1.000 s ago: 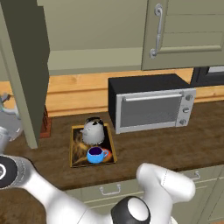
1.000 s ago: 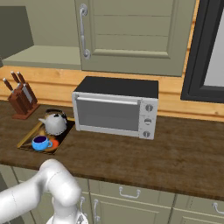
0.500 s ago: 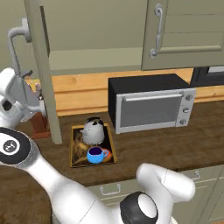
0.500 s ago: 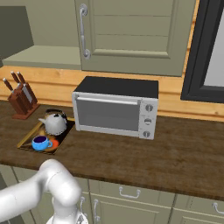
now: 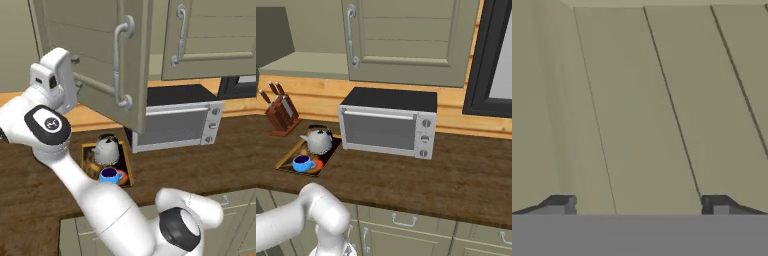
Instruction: Pick the kettle from the counter and place it on the tray. Then pick the mug from the cabinet and place it on the tray. Then close the cabinet doors.
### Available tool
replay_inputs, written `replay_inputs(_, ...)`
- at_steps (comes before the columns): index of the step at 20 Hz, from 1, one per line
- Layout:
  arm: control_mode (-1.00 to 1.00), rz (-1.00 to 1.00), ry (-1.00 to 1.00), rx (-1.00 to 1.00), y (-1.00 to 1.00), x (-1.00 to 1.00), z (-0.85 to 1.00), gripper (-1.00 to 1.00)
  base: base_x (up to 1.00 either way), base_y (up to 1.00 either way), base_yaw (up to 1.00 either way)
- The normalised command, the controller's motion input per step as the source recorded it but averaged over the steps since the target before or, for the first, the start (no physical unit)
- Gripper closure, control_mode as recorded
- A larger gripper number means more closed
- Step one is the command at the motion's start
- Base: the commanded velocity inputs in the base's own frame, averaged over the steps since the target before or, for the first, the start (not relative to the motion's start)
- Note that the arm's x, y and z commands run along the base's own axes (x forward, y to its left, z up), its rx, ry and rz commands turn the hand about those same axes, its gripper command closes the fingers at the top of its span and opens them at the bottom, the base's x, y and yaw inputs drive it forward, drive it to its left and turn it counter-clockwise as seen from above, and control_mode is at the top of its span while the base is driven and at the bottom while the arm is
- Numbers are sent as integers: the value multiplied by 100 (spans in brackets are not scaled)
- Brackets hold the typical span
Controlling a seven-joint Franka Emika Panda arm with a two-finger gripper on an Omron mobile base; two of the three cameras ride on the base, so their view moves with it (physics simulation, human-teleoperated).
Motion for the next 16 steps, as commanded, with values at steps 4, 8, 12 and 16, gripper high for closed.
replay_inputs(4,-100,4,13,10,-95,67,4,-100,0,0,0)
replay_inputs(8,-100,15,5,13,-92,76,0,-100,0,0,0)
replay_inputs(12,-100,17,0,15,-93,80,0,-100,0,0,0)
replay_inputs(16,-100,20,0,16,-91,76,0,-100,0,0,0)
